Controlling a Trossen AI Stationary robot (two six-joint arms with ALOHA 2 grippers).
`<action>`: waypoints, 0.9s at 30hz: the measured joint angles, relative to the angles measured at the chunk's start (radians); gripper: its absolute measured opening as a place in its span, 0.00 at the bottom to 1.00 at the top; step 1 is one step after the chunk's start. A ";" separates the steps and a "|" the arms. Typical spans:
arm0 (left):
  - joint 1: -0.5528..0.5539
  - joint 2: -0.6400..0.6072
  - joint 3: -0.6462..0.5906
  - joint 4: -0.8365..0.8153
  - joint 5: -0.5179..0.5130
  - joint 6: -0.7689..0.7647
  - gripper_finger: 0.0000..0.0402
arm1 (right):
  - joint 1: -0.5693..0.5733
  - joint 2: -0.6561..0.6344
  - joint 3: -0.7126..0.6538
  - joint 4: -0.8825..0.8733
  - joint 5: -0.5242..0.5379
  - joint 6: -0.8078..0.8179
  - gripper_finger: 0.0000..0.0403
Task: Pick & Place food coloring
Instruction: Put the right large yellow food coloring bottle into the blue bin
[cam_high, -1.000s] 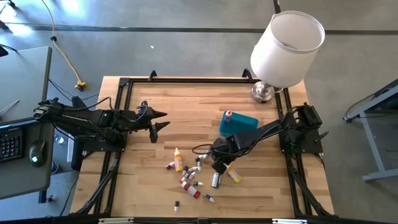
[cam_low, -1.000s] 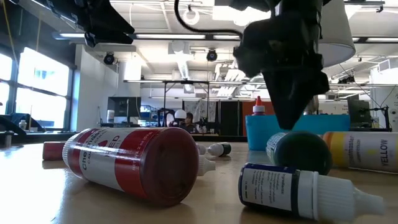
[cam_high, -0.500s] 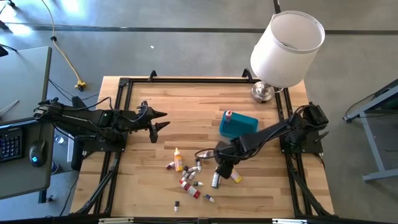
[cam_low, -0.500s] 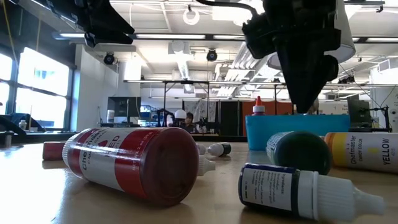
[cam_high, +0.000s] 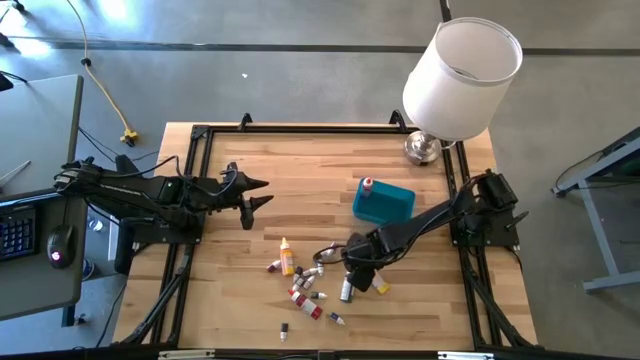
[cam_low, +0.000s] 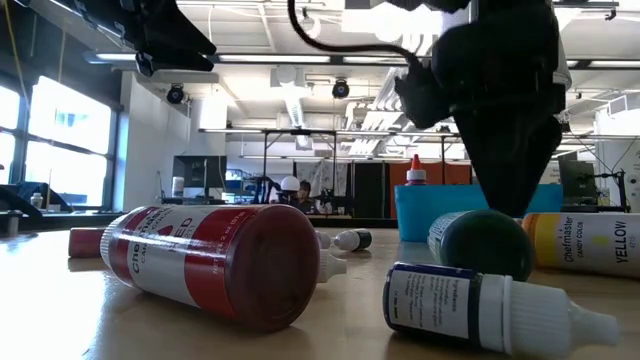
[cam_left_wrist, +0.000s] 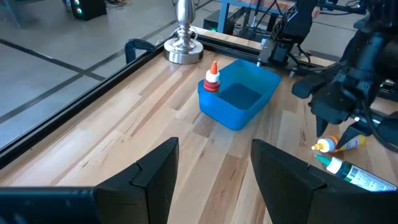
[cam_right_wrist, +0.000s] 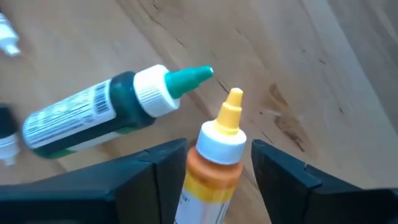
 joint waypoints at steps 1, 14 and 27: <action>0.000 0.000 0.000 -0.001 0.000 0.000 0.49 | 0.000 0.007 0.000 0.002 0.002 0.000 0.42; 0.000 0.000 0.000 -0.015 0.000 0.000 0.49 | -0.007 0.068 0.001 -0.002 -0.021 0.003 0.32; 0.000 0.000 0.000 -0.019 -0.003 0.000 0.49 | -0.007 0.066 0.000 -0.050 -0.092 -0.027 0.43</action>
